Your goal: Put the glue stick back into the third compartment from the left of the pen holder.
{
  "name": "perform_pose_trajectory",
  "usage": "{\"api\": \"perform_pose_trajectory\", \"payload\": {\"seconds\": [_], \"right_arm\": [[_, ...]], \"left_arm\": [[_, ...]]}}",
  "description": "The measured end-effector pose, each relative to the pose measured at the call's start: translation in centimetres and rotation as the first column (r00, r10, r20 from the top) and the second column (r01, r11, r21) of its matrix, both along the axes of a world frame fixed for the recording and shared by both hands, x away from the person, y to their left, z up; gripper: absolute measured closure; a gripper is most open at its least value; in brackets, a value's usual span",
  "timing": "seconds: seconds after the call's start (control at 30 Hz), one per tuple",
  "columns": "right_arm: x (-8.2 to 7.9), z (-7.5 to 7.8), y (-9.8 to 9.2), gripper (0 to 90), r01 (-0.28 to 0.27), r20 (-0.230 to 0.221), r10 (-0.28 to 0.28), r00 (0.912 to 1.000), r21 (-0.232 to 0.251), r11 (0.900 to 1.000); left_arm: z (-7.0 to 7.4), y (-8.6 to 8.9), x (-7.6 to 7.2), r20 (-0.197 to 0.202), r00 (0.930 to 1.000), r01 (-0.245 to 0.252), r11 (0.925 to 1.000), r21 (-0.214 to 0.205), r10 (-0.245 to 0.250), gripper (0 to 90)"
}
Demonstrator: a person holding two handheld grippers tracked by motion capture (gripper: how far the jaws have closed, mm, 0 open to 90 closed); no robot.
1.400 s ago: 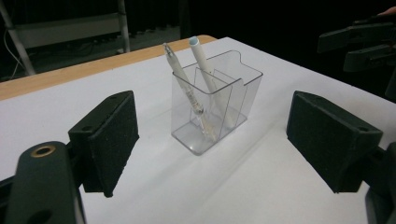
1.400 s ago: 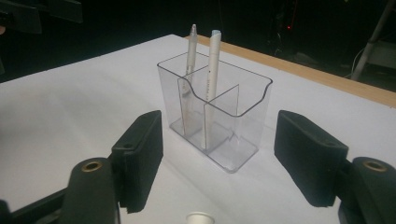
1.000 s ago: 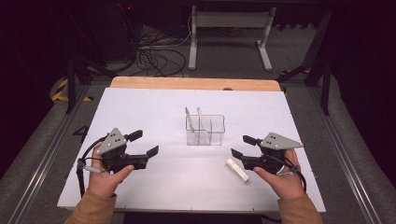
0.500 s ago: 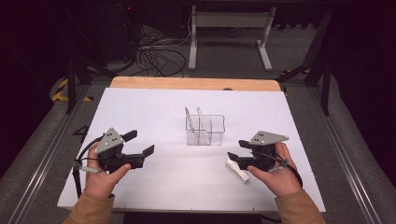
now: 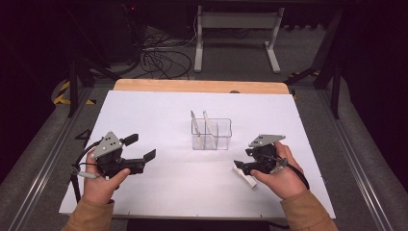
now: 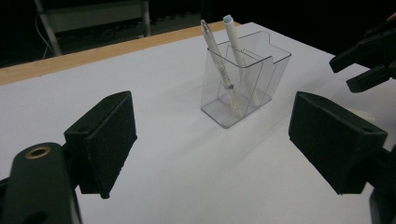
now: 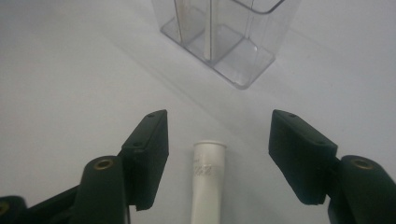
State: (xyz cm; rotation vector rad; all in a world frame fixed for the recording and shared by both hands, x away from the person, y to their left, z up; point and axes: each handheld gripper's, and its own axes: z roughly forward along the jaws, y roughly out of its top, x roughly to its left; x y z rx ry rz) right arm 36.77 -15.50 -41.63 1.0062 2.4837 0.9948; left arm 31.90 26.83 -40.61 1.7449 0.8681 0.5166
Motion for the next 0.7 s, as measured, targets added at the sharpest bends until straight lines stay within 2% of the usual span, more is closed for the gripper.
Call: {"api": "perform_pose_trajectory", "payload": {"seconds": [0.13, 0.37, 0.43, 0.6, 0.7], "right_arm": [[0.1, -0.3, 0.2, 40.2, 0.0, -0.035, -0.001, 0.9994, -0.034, 0.9994], [0.2, -0.9, 0.7, 42.5, -0.016, -0.088, 0.007, 0.9961, -0.095, 0.9953], [0.3, -1.1, 0.8, 42.9, -0.028, -0.105, 0.017, 0.9943, -0.1, 0.9946], [0.4, -1.5, 0.9, 45.3, -0.015, -0.133, -0.002, 0.9911, -0.126, 0.9919], [0.5, -1.8, 0.9, 46.6, -0.016, -0.153, -0.006, 0.9882, -0.141, 0.9898]], "left_arm": [[-0.1, 0.1, -0.1, -0.008, 1.0, 0.003, 1.0, 0.003, -0.003, 14.2], [0.0, 0.6, -0.4, -0.009, 0.9983, 0.058, 0.9982, -0.014, -0.058, 9.4], [-0.1, 0.6, -0.5, -0.011, 0.9985, 0.052, 0.9985, -0.015, -0.053, 9.2], [0.0, 0.8, -0.5, -0.011, 0.9989, 0.045, 0.9988, -0.02, -0.046, 9.2], [0.0, 0.8, -0.6, -0.013, 0.999, 0.042, 0.9991, -0.008, -0.042, 9.2]]}}
